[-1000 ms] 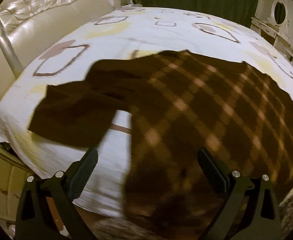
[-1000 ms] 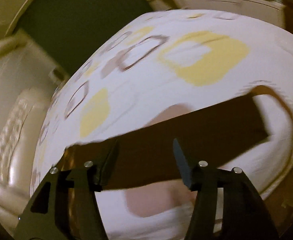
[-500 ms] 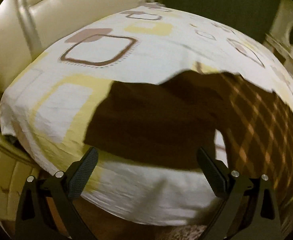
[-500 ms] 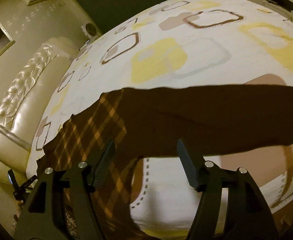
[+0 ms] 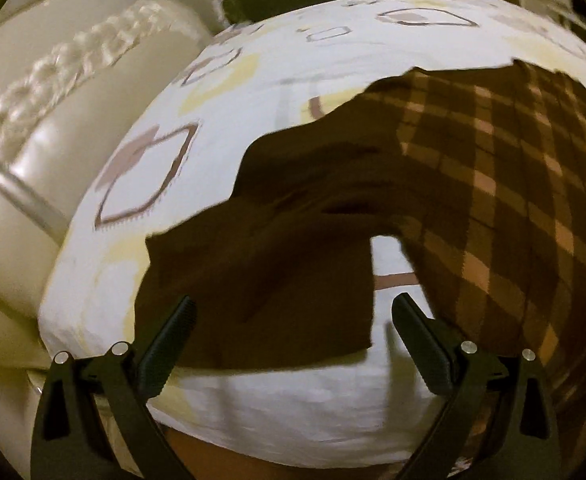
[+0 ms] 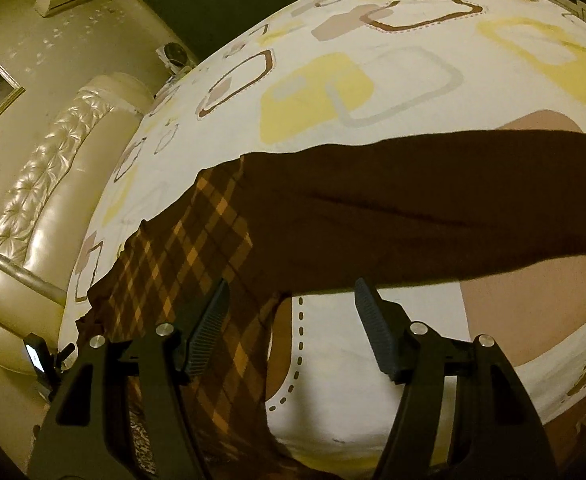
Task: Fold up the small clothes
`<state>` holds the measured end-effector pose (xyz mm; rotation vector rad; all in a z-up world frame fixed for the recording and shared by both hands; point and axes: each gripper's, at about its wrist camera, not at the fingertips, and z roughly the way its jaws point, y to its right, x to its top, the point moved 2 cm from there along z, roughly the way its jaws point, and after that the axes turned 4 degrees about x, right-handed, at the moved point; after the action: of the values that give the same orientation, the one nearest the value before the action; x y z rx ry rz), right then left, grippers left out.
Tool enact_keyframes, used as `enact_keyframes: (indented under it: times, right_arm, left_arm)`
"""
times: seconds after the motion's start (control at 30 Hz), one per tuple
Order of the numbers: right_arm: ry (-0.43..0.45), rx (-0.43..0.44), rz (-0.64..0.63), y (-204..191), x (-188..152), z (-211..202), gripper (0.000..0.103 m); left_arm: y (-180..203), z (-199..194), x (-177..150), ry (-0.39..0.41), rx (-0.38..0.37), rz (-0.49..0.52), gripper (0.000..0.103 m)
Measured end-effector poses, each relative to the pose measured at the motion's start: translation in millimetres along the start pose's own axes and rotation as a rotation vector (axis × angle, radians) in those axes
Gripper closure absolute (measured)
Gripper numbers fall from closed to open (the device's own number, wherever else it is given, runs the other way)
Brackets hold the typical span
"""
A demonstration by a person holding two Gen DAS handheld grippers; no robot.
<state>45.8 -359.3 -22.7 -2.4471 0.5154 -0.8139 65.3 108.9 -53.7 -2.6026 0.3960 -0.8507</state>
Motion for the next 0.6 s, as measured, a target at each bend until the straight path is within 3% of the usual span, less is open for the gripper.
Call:
enact_keyframes:
  times: [0.23,0.53,0.57,0.6]
  right_arm:
    - [-0.017,0.002,0.013,4,-5,5,0.038]
    - [-0.029,0.01,0.027,2,-9,9,0.037]
    - [-0.03,0.007,0.027,1,-10,9,0.037]
    - [-0.03,0.005,0.027,1,-11,10,0.037]
  left_arm:
    - [20,14,-5,-0.033,-0.033,0.169,0.007]
    - [-4,26,-8,-0.073,-0.088,0.171,0.007]
    - [-6,26,-8,-0.075,-0.082,0.174,0.008]
    - [-7,26,-8,-0.077,-0.078,0.175,0.02]
